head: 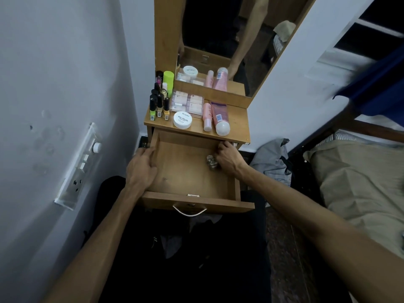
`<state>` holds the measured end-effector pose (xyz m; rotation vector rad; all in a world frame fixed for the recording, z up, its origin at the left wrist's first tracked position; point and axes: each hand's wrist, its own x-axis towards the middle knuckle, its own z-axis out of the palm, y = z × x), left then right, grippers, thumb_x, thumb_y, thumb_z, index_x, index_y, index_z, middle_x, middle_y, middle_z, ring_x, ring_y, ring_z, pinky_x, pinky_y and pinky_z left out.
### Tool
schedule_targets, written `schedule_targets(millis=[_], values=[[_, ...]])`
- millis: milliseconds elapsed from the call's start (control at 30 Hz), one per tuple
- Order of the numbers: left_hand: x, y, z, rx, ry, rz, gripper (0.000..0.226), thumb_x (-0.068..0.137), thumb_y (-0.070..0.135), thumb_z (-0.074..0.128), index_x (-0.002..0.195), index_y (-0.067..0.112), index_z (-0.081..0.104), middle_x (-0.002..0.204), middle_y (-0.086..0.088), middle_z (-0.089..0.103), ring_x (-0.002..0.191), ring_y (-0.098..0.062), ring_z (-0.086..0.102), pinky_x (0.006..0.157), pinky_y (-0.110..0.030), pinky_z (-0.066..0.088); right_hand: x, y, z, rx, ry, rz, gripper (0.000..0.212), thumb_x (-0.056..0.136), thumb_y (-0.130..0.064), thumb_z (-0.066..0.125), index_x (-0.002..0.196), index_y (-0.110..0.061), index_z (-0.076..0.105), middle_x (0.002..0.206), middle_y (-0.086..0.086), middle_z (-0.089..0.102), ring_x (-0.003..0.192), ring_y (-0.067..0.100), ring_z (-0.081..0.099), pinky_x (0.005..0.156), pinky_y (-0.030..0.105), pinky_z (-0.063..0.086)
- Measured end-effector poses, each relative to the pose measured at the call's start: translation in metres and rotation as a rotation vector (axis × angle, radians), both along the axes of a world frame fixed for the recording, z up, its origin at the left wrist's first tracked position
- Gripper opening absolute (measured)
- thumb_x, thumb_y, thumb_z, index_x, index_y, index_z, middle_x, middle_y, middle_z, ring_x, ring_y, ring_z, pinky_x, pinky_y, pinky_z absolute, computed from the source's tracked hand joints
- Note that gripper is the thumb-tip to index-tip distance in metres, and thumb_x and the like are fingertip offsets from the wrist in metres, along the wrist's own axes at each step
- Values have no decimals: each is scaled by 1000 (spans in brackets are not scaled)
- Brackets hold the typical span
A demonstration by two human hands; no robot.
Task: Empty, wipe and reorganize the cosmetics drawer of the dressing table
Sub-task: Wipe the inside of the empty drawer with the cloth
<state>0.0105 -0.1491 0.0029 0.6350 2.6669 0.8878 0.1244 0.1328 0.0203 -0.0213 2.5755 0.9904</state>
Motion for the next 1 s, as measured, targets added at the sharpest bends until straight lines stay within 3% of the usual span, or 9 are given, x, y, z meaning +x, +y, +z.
schedule_targets(millis=[200, 400, 533, 667, 733, 800, 867, 933, 1000], values=[[2, -1, 1, 5, -21, 4, 65, 89, 6, 63, 150, 21, 46, 141, -9, 50, 121, -29, 55, 101, -44, 49, 4, -17, 8, 91, -109, -109, 29, 101, -40, 56, 117, -21, 73, 122, 4, 69, 125, 26, 52, 107, 41, 36], [1, -1, 3, -12, -38, -3, 67, 88, 7, 64, 151, 23, 44, 139, -10, 50, 119, -29, 55, 99, -45, 50, 28, -47, 1, 100, -278, -142, 33, 101, -44, 53, 115, -18, 69, 116, 7, 67, 108, 25, 57, 94, 39, 38], [3, -2, 5, -15, -31, 0, 67, 88, 7, 63, 150, 23, 45, 138, -10, 51, 119, -30, 55, 100, -46, 50, 38, -63, 7, -108, -356, -292, 35, 102, -40, 49, 118, -16, 69, 118, 6, 68, 108, 26, 64, 91, 38, 46], [4, -3, 6, 6, -26, 5, 65, 88, 5, 62, 149, 21, 46, 136, -10, 51, 118, -31, 56, 99, -45, 50, 29, -59, 40, -504, -360, -688, 37, 102, -36, 46, 110, -8, 69, 106, 7, 67, 97, 25, 64, 89, 36, 51], [3, -2, 6, 16, -25, 9, 65, 87, 5, 61, 148, 21, 47, 135, -11, 52, 117, -31, 56, 98, -45, 50, 25, -51, 49, -697, -207, -818, 39, 101, -39, 48, 97, -6, 68, 94, 8, 67, 85, 24, 64, 83, 36, 53], [2, -1, 5, 17, -28, 11, 65, 86, 5, 62, 148, 20, 48, 134, -11, 53, 117, -31, 56, 99, -46, 50, 27, -47, 48, -819, 170, -879, 33, 99, -39, 54, 90, -9, 62, 90, 8, 67, 75, 21, 62, 75, 34, 53], [2, -1, 4, 19, -31, 15, 65, 86, 6, 64, 147, 20, 48, 135, -11, 53, 116, -31, 57, 99, -47, 51, 27, -51, 42, -817, 505, -892, 20, 93, -30, 63, 87, -11, 58, 94, 9, 71, 73, 21, 63, 70, 31, 53], [1, -1, 4, 28, -26, 17, 65, 85, 6, 64, 147, 20, 49, 134, -11, 54, 116, -32, 58, 98, -48, 51, 23, -54, 34, -729, 641, -851, 24, 88, -24, 69, 104, -9, 58, 100, 10, 70, 86, 28, 68, 75, 35, 54], [0, -2, 4, 38, -32, 19, 65, 85, 5, 64, 146, 20, 49, 134, -12, 54, 115, -32, 58, 98, -47, 52, 18, -51, 23, -663, 648, -825, 33, 88, -19, 71, 116, -7, 57, 104, 11, 70, 94, 30, 70, 78, 37, 55]])
